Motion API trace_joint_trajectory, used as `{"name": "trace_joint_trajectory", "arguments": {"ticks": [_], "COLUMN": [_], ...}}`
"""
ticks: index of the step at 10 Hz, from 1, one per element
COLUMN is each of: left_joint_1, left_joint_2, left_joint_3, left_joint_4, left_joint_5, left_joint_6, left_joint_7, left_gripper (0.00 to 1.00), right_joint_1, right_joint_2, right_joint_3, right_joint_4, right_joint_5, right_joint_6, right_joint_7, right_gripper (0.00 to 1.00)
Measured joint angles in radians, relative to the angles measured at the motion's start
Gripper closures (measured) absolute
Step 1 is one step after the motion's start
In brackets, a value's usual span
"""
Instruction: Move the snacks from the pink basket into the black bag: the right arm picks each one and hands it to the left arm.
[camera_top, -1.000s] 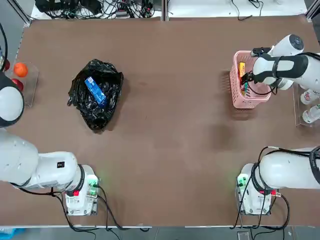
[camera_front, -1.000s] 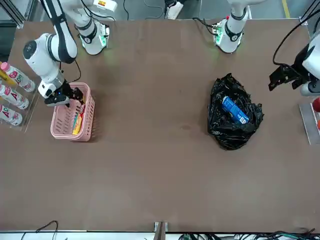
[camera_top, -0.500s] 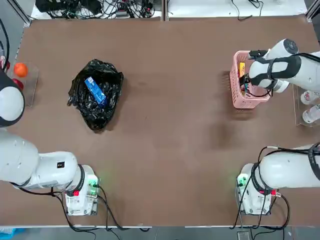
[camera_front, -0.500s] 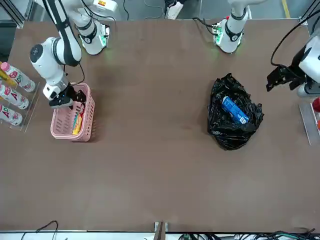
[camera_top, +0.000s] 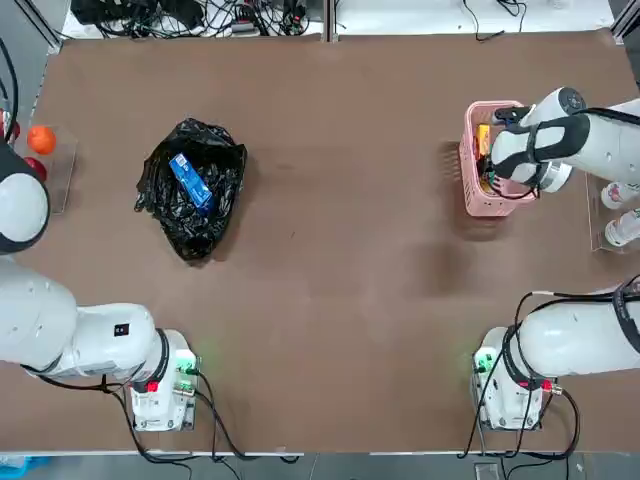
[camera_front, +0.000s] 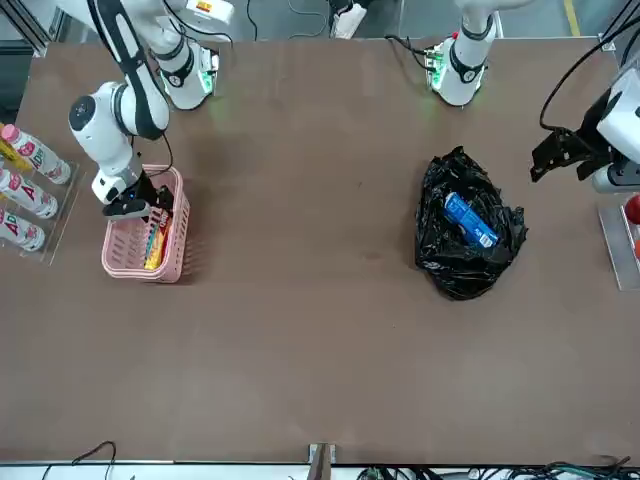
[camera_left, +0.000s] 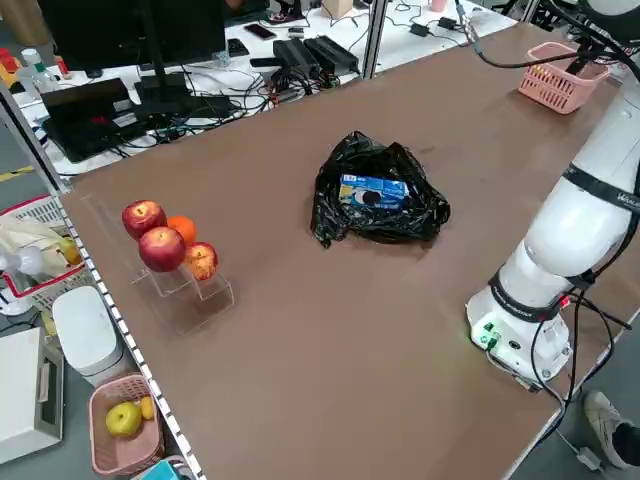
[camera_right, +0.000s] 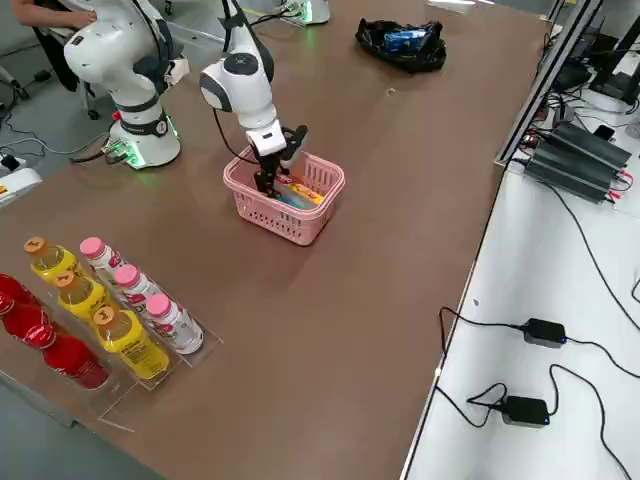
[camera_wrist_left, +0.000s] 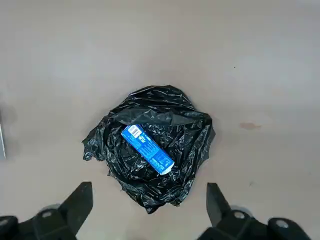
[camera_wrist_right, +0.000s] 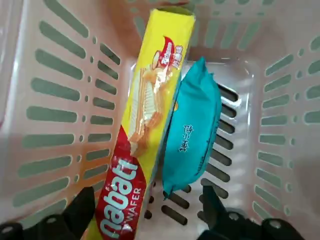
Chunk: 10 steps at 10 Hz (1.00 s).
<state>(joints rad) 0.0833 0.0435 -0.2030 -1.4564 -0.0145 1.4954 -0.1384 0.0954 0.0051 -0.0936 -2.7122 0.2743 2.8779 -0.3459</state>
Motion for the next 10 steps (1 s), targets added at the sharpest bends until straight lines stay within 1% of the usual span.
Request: {"name": "trace_joint_trajectory", "arguments": {"ticks": [3, 5, 6, 10], "left_joint_1": [0.0, 0.0, 0.0, 0.001], "left_joint_2": [0.0, 0.0, 0.0, 0.0], "left_joint_3": [-0.001, -0.001, -0.001, -0.001], "left_joint_4": [0.004, 0.004, 0.004, 0.005], "left_joint_5": [0.0, 0.0, 0.0, 0.0], "left_joint_6": [-0.002, -0.009, -0.01, -0.01], "left_joint_7": [0.0, -0.001, -0.001, -0.001], "left_gripper": [0.0, 0.0, 0.0, 0.0], "right_joint_1": [0.005, 0.006, 0.007, 0.01], "right_joint_2": [0.005, 0.006, 0.007, 0.014], "right_joint_3": [0.0, 0.0, 0.0, 0.0], "right_joint_4": [0.0, -0.001, -0.001, -0.001], "right_joint_5": [0.013, 0.015, 0.015, 0.016], "right_joint_6": [0.003, 0.003, 0.003, 0.003], "right_joint_7": [0.0, 0.0, 0.0, 0.0], "right_gripper": [0.07, 0.14, 0.21, 0.3]}}
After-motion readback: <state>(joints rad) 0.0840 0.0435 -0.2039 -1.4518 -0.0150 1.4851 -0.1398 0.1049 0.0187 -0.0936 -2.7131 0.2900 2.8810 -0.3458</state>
